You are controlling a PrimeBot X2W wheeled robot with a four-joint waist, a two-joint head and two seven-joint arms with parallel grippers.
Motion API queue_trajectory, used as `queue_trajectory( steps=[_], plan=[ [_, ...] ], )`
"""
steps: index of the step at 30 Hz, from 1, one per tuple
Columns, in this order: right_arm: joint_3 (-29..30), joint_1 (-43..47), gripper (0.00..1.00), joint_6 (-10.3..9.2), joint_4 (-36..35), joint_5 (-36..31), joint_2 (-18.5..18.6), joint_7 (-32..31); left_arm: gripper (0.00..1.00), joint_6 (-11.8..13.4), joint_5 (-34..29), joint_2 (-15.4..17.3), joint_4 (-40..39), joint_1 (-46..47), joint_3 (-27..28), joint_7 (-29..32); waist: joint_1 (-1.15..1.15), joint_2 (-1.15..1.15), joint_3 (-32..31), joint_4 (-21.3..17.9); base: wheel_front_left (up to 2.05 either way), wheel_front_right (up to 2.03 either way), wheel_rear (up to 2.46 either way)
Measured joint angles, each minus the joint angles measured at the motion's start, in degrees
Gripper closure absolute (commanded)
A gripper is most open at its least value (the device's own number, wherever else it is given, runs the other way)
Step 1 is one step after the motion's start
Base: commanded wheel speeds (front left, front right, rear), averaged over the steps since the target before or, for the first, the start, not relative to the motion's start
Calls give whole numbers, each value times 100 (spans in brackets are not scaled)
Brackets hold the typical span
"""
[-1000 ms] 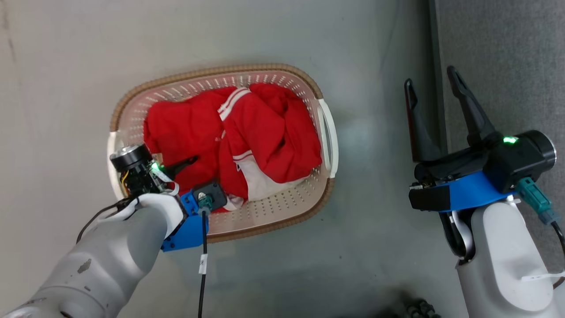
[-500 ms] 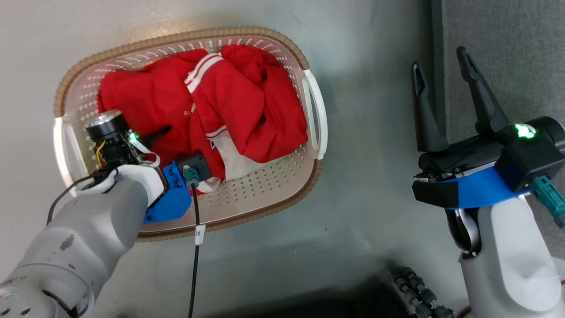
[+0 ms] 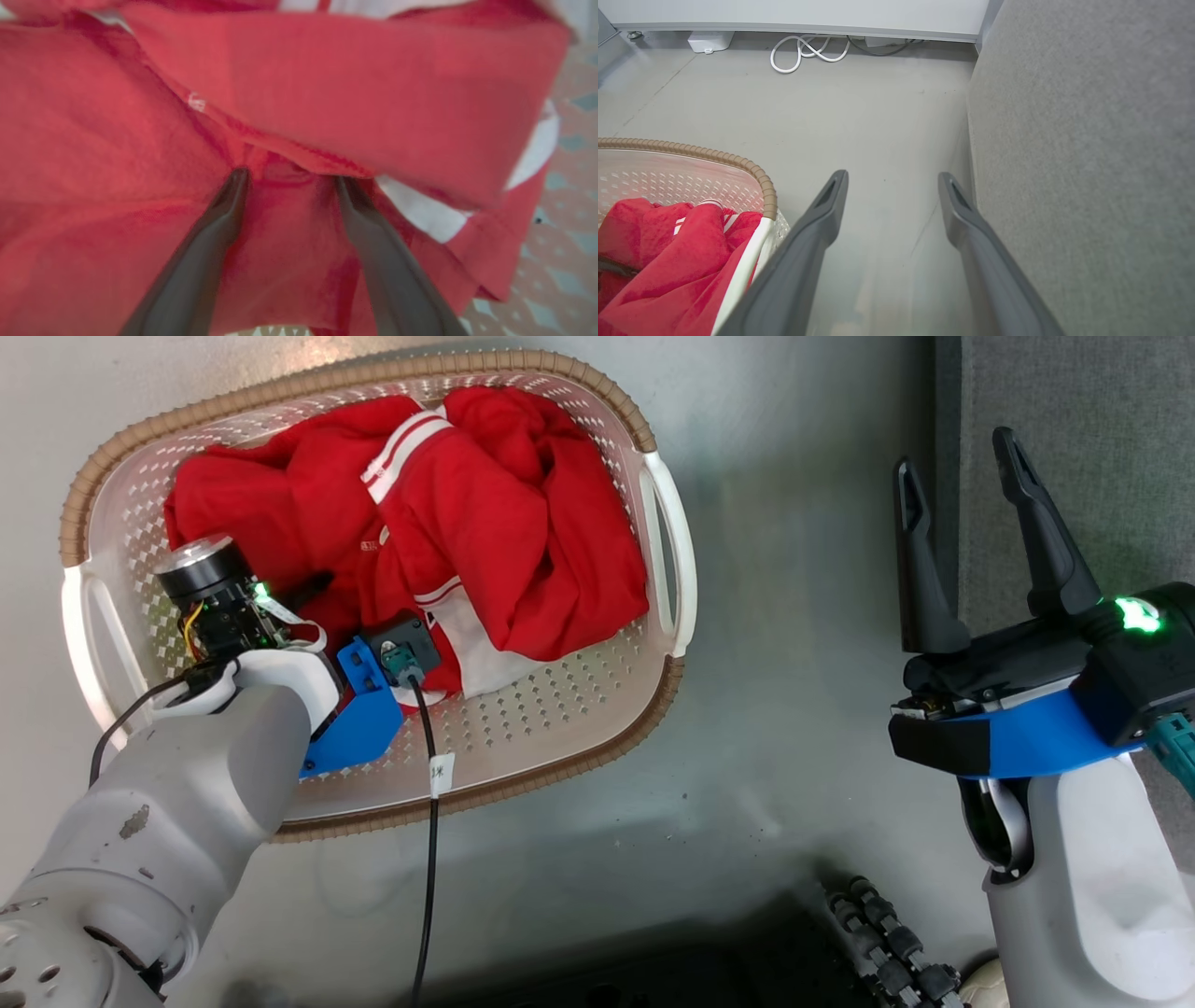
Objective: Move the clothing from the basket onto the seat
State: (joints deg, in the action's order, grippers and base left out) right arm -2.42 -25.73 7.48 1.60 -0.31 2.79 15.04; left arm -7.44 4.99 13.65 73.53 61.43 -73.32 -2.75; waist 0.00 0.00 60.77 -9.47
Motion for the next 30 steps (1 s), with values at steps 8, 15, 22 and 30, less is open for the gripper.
queue_trajectory(
  steps=[8, 15, 22, 30],
  plan=[
    [38, 8, 0, 0, -88, -14, 0, 0, 51, 0, 105, -14, 4, 44, 0, 283, 0, 0, 101, -43, 0, 0, 0],
    [58, 9, 0, 0, -62, -15, 0, 0, 100, -1, 91, -27, 7, 44, 0, 419, 0, 0, 48, -13, 0, 0, 0],
    [71, -6, 0, 1, 14, -16, 0, 0, 100, -1, 160, -84, -14, -12, 0, 381, 0, 0, -106, 3, 0, 0, 0],
    [129, -36, 0, 0, 144, -58, 0, 0, 100, -1, 545, -271, -196, -171, -1, 177, 0, 0, -434, 97, 0, 0, 0]
  ],
)
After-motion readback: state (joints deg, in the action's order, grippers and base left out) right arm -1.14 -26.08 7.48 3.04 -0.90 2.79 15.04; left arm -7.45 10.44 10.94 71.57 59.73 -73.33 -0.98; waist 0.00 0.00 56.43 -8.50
